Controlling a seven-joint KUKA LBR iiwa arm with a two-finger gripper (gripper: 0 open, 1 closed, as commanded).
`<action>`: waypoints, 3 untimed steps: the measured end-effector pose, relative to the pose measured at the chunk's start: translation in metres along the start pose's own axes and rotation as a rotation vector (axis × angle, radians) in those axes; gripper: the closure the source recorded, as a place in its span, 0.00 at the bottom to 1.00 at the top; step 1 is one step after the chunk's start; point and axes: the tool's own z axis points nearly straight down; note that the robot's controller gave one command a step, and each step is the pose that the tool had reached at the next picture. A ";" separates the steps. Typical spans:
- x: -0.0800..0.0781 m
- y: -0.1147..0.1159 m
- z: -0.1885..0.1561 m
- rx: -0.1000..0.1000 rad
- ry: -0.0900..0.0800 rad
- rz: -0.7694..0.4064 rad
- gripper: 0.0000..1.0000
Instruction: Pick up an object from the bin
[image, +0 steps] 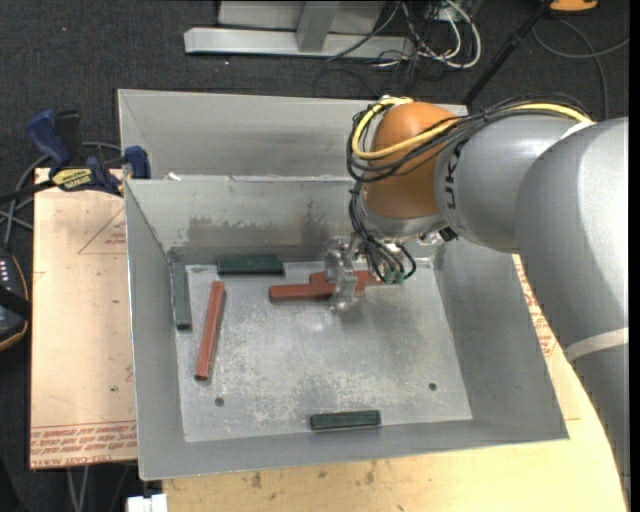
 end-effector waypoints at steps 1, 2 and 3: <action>0.056 -0.002 -0.037 0.000 0.012 -0.162 1.00; 0.054 0.012 -0.042 -0.001 0.011 -0.235 1.00; 0.054 0.011 -0.042 -0.001 0.012 -0.235 0.00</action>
Offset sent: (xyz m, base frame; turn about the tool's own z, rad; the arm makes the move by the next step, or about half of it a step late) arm -0.0573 -0.0033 0.0352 -0.1637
